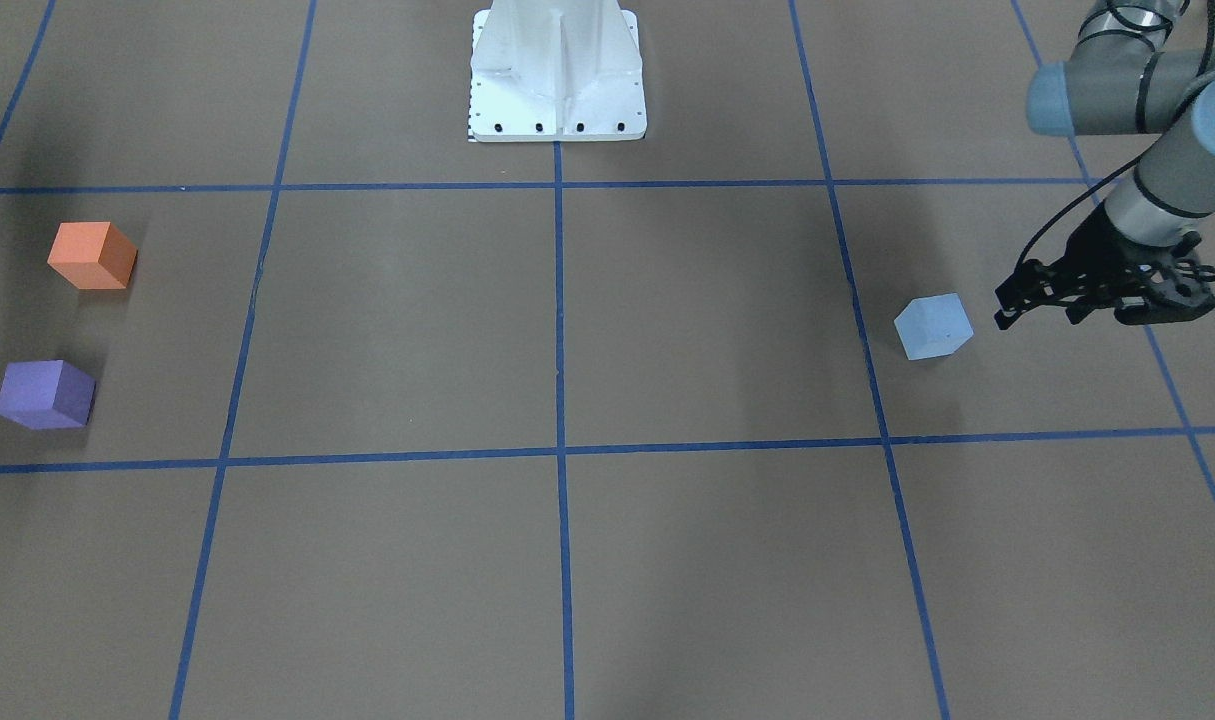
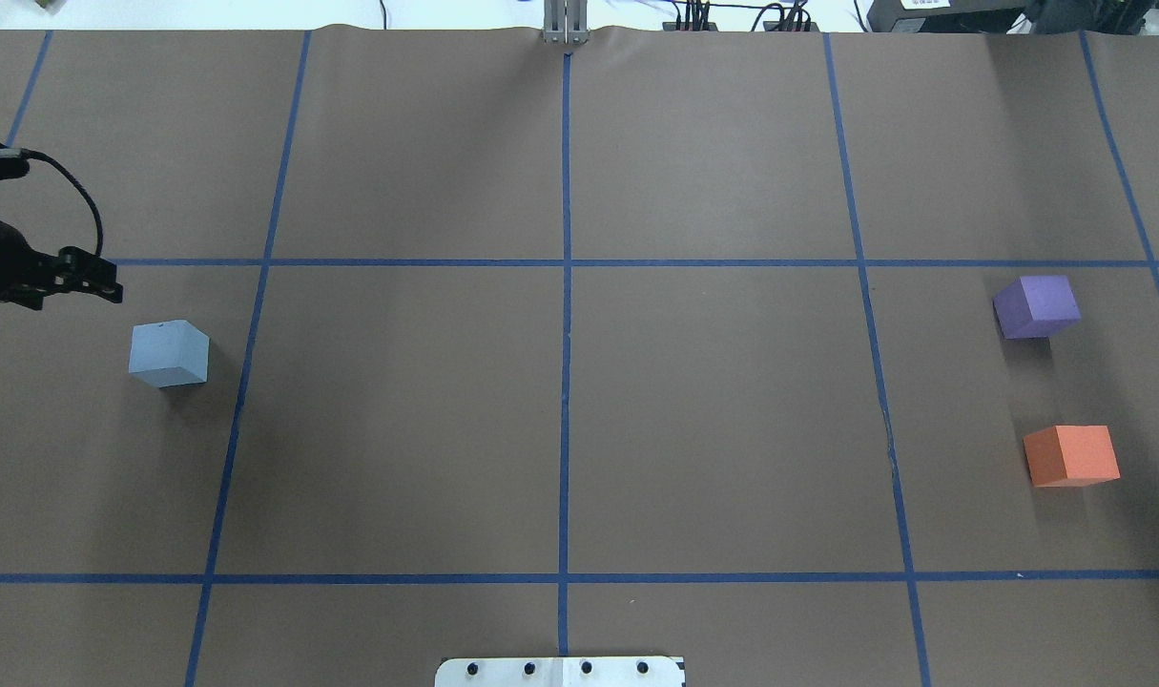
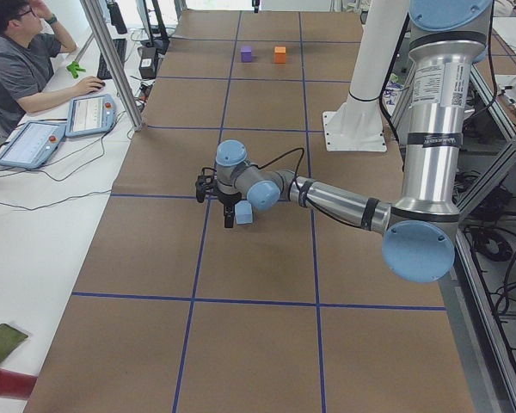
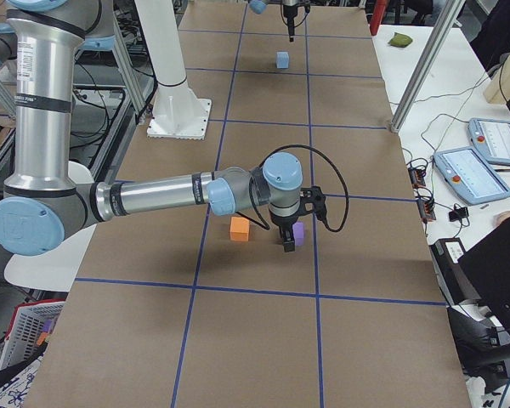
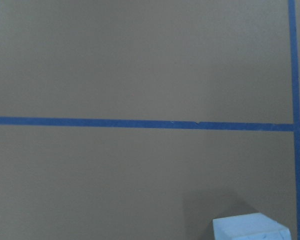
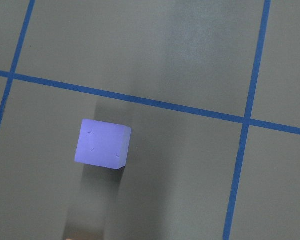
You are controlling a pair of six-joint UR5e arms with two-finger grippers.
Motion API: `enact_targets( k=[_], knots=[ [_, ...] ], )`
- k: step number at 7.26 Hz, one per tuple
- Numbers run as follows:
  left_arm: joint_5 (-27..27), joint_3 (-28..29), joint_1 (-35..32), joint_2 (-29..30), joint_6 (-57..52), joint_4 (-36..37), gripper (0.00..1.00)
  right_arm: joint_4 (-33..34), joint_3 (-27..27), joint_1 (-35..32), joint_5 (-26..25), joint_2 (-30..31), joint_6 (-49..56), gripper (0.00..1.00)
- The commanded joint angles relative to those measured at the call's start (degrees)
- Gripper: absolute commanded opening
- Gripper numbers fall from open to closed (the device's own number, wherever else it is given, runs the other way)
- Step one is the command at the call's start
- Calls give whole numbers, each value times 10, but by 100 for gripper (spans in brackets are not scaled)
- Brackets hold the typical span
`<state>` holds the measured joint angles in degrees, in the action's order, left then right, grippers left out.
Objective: Place blue block between orange and purple blocks
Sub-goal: 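Reach the left gripper down to the light-blue cube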
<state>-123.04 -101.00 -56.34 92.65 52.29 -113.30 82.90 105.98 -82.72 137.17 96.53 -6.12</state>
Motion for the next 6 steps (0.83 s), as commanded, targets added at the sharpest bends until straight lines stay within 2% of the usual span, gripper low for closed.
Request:
enact_targets(
  k=[1, 6],
  knots=[
    [12, -1, 65, 21, 52, -3, 100, 0, 0, 1, -1, 1, -1, 100],
    [22, 10, 89, 14, 48, 3, 100, 0, 1, 1, 1, 1, -1, 100]
  ],
)
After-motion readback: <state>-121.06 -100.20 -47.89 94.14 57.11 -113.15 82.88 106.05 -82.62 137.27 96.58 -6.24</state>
